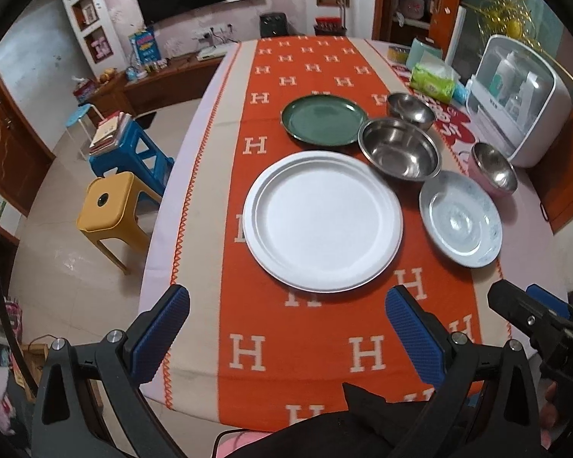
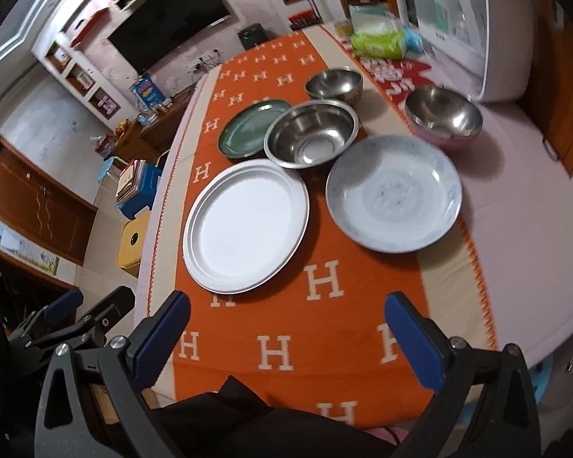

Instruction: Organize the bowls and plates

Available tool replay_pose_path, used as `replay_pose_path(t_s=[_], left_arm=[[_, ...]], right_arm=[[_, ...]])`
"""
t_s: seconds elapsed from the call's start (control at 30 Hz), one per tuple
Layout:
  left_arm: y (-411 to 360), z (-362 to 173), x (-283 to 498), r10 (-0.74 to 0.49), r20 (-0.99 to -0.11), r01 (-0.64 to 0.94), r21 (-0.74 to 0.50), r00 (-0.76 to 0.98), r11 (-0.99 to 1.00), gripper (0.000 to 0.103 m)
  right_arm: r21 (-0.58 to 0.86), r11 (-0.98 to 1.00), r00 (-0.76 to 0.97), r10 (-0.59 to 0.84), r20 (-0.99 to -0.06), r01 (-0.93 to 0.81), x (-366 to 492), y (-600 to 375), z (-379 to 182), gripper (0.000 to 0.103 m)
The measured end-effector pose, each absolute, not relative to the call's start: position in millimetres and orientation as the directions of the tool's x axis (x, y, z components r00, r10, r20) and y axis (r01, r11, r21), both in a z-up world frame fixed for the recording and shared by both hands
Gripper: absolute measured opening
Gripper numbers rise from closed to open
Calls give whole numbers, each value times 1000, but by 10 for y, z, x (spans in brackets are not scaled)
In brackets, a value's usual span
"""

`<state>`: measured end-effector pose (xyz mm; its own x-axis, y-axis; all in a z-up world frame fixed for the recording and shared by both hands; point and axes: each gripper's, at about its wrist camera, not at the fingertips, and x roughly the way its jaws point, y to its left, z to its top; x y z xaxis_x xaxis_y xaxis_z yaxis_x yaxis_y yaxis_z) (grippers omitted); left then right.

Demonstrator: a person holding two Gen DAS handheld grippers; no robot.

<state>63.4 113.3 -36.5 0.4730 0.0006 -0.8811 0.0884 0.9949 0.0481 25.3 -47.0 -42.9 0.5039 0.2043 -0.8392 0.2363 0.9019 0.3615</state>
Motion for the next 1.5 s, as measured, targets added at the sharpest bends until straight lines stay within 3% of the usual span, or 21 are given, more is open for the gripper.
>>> replay_pose_path(t_s=[0.37, 0.73, 1.23, 1.5], left_arm=[[1617, -593, 1140, -83, -931, 236, 3, 356, 972, 102], [1837, -1018, 1844, -177, -954, 353, -84, 241, 932, 102], [1785, -1776, 2679, -205, -963, 347, -135, 173, 928, 102], [1726, -2059, 2846, -211, -969, 369, -150, 130, 917, 94]], right_arm=[[428, 781, 449, 215, -868, 455, 600, -248, -883, 97], [377, 679, 376, 159, -913, 630, 828, -121, -1298, 96], [327, 652, 249, 212, -945, 684, 1136, -134, -1669, 96], [324, 617, 218, 242, -945, 717, 1307, -295, -1860, 96]])
